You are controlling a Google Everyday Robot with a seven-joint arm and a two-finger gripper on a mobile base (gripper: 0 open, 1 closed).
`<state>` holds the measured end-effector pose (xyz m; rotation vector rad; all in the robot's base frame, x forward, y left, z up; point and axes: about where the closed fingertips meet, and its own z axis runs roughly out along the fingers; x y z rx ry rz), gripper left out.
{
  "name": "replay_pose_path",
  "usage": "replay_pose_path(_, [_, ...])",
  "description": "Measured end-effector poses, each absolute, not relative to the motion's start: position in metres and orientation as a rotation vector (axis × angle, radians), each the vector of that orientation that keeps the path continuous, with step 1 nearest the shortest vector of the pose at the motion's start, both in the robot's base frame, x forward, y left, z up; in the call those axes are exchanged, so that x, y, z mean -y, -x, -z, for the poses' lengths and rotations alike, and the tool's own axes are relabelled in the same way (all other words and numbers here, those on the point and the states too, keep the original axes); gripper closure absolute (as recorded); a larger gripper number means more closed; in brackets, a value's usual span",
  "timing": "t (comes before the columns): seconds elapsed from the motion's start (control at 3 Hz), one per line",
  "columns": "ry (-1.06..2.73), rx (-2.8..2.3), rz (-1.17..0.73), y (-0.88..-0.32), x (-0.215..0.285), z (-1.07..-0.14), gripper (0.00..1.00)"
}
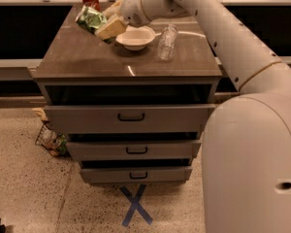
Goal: Pick green can from paper bowl and place on counter
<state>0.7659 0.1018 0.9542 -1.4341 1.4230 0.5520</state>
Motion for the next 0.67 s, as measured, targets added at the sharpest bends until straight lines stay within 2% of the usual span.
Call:
replay_pose_path(0.33, [1.533, -1.443, -0.588, -0.742, -0.119, -0.926, 1.0])
replay_pose_path(0.67, [1.636, -1.439, -0.515, -0.737, -0.122, -0.905, 1.0])
